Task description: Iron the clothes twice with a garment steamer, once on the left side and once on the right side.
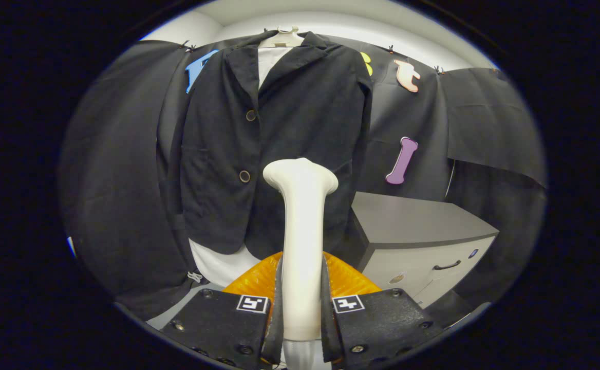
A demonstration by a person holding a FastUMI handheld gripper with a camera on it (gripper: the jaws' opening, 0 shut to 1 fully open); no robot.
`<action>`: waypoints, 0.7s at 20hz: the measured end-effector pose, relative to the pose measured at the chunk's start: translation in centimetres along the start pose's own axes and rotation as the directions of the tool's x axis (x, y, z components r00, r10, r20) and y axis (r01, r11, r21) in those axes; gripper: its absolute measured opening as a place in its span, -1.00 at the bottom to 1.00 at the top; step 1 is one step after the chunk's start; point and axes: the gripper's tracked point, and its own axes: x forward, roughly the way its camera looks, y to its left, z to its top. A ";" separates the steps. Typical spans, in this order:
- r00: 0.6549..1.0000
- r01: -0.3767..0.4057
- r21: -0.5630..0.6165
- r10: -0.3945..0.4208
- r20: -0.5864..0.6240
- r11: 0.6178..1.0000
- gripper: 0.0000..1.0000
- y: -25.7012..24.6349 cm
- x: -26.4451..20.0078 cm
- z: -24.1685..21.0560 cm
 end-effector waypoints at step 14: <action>0.972 -0.019 -0.053 0.006 -0.236 0.998 -0.35 -0.5 1.7 -12.5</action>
